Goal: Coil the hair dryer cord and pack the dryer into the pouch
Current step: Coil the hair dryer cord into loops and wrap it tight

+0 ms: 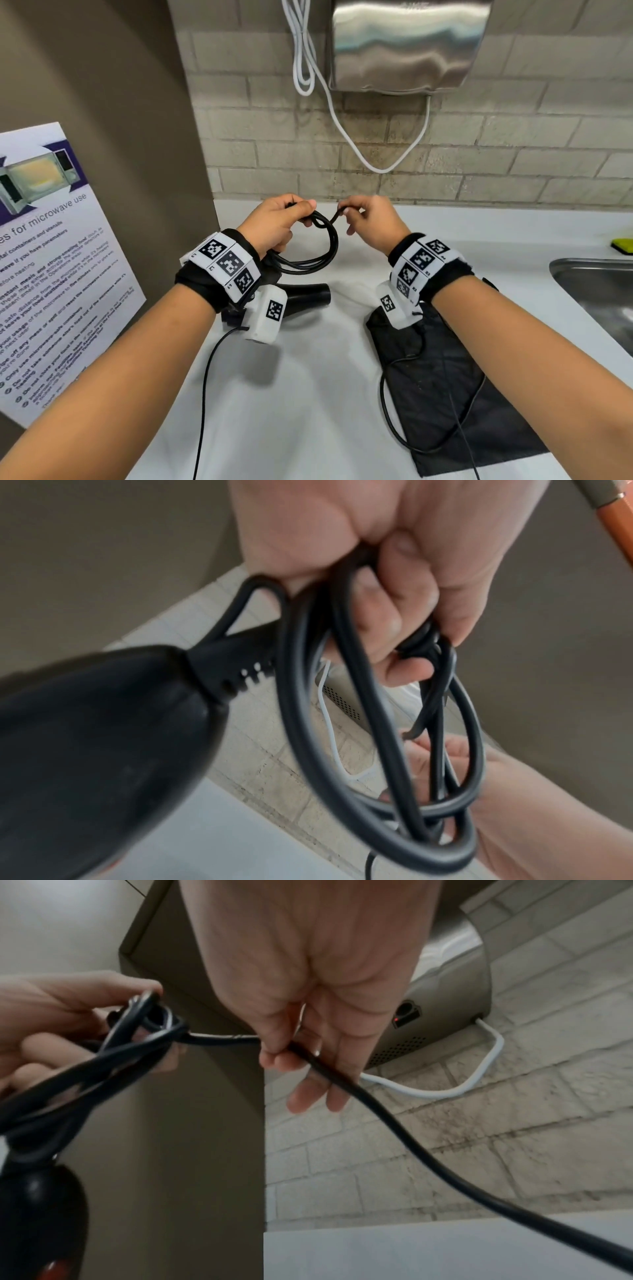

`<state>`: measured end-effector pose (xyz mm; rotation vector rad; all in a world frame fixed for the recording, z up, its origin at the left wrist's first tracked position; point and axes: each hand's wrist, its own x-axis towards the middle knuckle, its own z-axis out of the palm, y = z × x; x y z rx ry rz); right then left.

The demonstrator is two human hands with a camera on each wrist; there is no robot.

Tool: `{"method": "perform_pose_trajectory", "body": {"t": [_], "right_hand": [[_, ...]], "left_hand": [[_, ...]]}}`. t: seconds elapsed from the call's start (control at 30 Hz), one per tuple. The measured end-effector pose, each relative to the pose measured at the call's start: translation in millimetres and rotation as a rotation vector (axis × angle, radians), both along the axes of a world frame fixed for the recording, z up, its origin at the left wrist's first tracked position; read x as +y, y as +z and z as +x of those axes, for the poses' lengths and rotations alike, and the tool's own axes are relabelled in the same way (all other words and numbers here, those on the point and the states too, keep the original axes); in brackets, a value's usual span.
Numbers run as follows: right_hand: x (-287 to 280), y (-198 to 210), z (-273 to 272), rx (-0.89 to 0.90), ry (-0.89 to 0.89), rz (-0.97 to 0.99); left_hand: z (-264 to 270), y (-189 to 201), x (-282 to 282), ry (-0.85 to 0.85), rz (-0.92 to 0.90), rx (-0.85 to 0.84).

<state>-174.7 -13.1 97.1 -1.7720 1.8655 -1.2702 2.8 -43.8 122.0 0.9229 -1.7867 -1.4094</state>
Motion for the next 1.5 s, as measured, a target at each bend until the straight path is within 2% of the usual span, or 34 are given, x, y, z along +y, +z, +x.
{"method": "perform_pose_trajectory", "body": {"t": [0.27, 0.43, 0.67, 0.83, 1.0, 1.17, 1.23, 1.4, 1.5], "right_hand": [[5.3, 30.8, 12.2, 0.162, -0.081, -0.150], [10.8, 43.6, 23.3, 0.189, -0.078, -0.287], [12.4, 46.2, 33.5, 0.172, -0.042, -0.348], [13.9, 44.8, 30.3, 0.074, -0.050, -0.390], [23.1, 34.3, 23.4, 0.135, 0.014, -0.296], [33.1, 23.0, 26.9, 0.236, 0.026, -0.123], [32.2, 20.3, 32.3, 0.279, 0.028, -0.122], [30.7, 6.8, 48.9, 0.159, 0.125, -0.171], [30.2, -5.8, 56.1, 0.199, 0.127, -0.158]], "left_hand": [[-1.7, 1.1, 5.7, -0.114, -0.032, -0.120], [-0.6, 1.5, 4.4, -0.143, 0.007, -0.125], [0.5, 3.7, 6.5, -0.255, 0.007, -0.175], [0.0, 4.3, 5.7, -0.120, -0.018, -0.092], [-0.3, 4.8, 0.4, 0.000, -0.014, 0.006], [-2.6, 4.1, -0.4, 0.055, -0.020, 0.036], [-4.5, 3.9, -0.3, 0.081, -0.020, 0.045], [-8.4, 2.3, -1.6, 0.099, 0.022, 0.093], [-8.2, 2.2, -3.5, 0.093, 0.027, 0.106]]}}
